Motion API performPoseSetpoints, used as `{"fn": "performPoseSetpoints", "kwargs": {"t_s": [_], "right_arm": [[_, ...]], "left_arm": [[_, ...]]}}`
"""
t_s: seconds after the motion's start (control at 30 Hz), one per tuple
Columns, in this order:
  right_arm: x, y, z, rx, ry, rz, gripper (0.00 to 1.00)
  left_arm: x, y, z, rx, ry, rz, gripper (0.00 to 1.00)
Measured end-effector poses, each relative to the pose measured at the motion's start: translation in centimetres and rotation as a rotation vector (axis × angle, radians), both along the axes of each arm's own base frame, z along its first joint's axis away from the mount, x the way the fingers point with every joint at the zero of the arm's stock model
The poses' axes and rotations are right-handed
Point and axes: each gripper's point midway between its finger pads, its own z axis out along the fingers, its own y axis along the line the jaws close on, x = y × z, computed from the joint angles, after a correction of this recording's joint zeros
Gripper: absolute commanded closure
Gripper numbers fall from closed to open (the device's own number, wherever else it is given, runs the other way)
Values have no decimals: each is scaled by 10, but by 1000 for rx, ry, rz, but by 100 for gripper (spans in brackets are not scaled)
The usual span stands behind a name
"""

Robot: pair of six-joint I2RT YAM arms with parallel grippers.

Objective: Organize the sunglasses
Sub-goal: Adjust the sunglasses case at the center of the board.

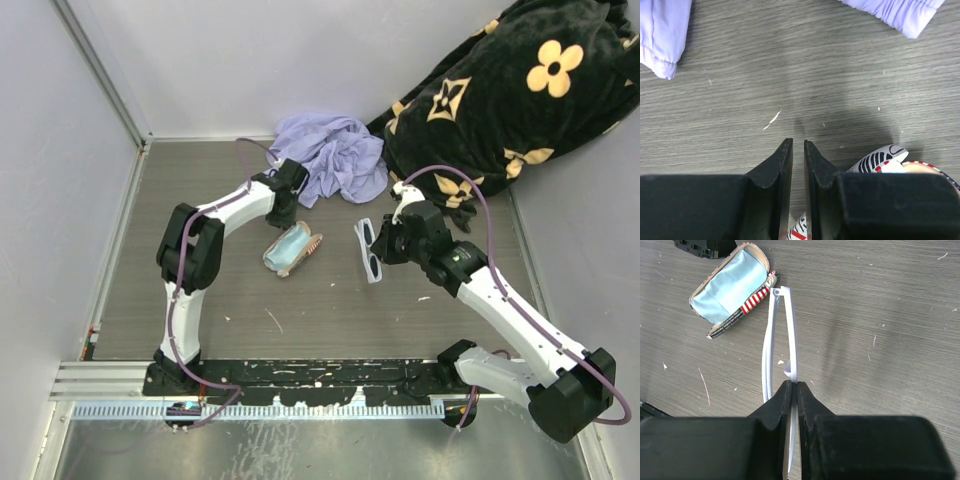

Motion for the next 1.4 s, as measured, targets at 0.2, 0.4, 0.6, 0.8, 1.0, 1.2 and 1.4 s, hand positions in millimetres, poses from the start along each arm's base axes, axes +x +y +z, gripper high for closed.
{"fn": "performPoseSetpoints", "kwargs": {"t_s": [0.2, 0.4, 0.6, 0.8, 1.0, 1.2, 1.4], "right_arm": [[-1, -2, 1, 7, -3, -15, 100], [-3, -4, -1, 4, -2, -23, 100], [-3, -5, 1, 7, -10, -25, 100], [-5, -7, 1, 4, -9, -31, 100], [-6, -9, -2, -4, -3, -36, 100], [-6, -11, -2, -8, -4, -43, 100], [-7, -12, -2, -7, -3, -47, 100]], "left_arm": [[3, -8, 2, -29, 1, -12, 84], [6, -22, 5, -48, -7, -35, 85], [3, -40, 3, -54, -8, -69, 85], [-7, -58, 0, -59, 1, -107, 85], [-18, -75, 0, -67, 5, -133, 85], [-29, -90, -1, -73, 10, -168, 85], [-39, -98, -3, -70, 18, -190, 85]]}}
